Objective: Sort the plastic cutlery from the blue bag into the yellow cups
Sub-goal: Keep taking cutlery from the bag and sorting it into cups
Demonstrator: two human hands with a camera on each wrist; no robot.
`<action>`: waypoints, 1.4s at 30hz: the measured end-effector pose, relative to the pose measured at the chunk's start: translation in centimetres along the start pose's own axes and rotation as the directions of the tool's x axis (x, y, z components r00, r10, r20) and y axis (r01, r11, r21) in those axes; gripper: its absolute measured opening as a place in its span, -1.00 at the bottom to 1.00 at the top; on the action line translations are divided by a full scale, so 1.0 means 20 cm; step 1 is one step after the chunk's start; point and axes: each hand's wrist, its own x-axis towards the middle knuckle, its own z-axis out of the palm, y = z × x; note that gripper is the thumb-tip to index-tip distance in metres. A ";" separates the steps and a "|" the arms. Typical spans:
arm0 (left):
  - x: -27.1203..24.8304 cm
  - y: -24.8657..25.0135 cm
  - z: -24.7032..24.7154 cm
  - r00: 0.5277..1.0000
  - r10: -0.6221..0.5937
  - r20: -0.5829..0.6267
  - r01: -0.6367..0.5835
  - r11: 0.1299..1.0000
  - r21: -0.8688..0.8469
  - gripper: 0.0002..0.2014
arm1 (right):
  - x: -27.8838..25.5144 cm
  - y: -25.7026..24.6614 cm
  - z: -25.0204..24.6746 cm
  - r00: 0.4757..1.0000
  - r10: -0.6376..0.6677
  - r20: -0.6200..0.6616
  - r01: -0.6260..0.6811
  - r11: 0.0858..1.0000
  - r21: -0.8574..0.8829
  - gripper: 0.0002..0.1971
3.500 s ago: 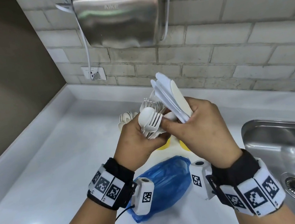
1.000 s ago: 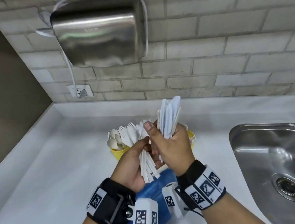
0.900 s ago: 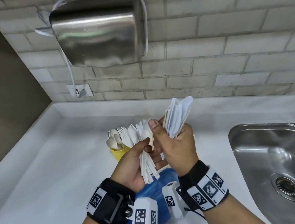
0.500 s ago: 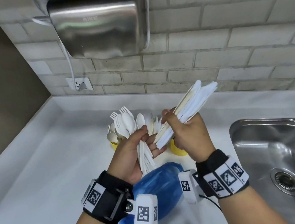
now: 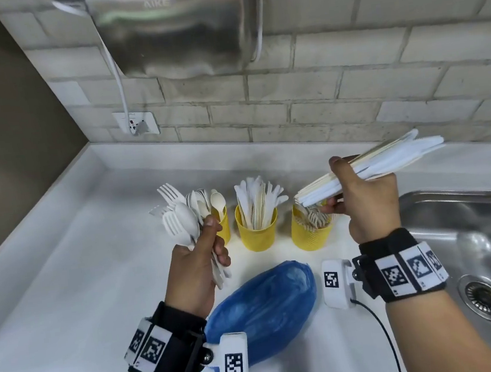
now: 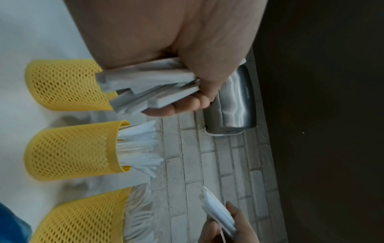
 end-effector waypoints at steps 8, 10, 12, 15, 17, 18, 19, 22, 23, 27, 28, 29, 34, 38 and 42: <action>0.00 -0.02 -0.01 0.997 0.066 0.043 -0.068 0.997 0.033 -0.76 | -0.04 0.17 0.28 0.948 -0.198 0.249 0.291 0.852 -0.435 -0.75; -0.01 -0.02 0.00 0.996 0.072 0.051 -0.073 0.997 0.015 -0.74 | -0.03 0.21 0.35 0.914 -0.255 0.315 0.392 0.755 -0.526 -0.68; 0.00 -0.01 0.00 0.995 0.087 0.051 -0.088 0.996 0.007 -0.76 | 0.00 0.27 0.40 0.893 -0.260 0.367 0.442 0.656 -0.612 -0.64; 0.00 -0.01 -0.02 0.992 0.117 0.041 -0.119 0.992 0.036 -0.79 | 0.02 0.35 0.45 0.889 -0.213 0.405 0.449 0.579 -0.680 -0.63; 0.00 0.00 -0.03 0.992 0.123 0.032 -0.125 0.991 0.047 -0.82 | 0.01 0.37 0.46 0.892 -0.180 0.415 0.441 0.551 -0.708 -0.63; 0.00 0.00 -0.03 0.992 0.127 0.028 -0.128 0.990 0.051 -0.83 | 0.00 0.37 0.47 0.886 -0.178 0.427 0.452 0.532 -0.716 -0.63; 0.00 0.00 -0.03 0.991 0.129 0.026 -0.130 0.990 0.055 -0.83 | -0.01 0.37 0.47 0.880 -0.182 0.439 0.466 0.510 -0.723 -0.64; 0.01 0.00 -0.02 0.991 0.134 0.026 -0.135 0.988 0.070 -0.84 | -0.03 0.39 0.46 0.885 -0.155 0.438 0.455 0.487 -0.746 -0.64; 0.01 0.00 -0.02 0.991 0.133 0.031 -0.135 0.988 0.076 -0.84 | -0.03 0.40 0.46 0.890 -0.144 0.432 0.443 0.491 -0.750 -0.64; 0.01 -0.01 -0.01 0.991 0.125 0.041 -0.128 0.988 0.083 -0.80 | -0.02 0.45 0.45 0.883 -0.128 0.452 0.454 0.483 -0.749 -0.58; 0.01 -0.01 -0.01 0.991 0.126 0.042 -0.130 0.988 0.088 -0.80 | -0.01 0.46 0.45 0.878 -0.132 0.461 0.463 0.481 -0.744 -0.56; 0.02 -0.02 -0.01 0.991 0.128 0.043 -0.131 0.987 0.091 -0.80 | -0.01 0.46 0.45 0.872 -0.140 0.469 0.474 0.483 -0.736 -0.55; 0.02 -0.02 -0.01 0.990 0.124 0.068 -0.130 0.987 0.094 -0.82 | 0.00 0.45 0.43 0.805 -0.258 0.534 0.593 0.338 -0.731 -0.52; 0.01 -0.01 0.00 0.988 0.137 0.076 -0.146 0.980 0.135 -0.68 | 0.00 0.45 0.45 0.729 -0.289 0.621 0.681 0.218 -0.699 -0.42; -0.01 0.03 0.01 0.977 0.174 0.121 -0.195 0.963 0.188 -0.67 | -0.02 0.49 0.46 0.665 -0.102 0.740 0.747 0.097 -0.658 -0.38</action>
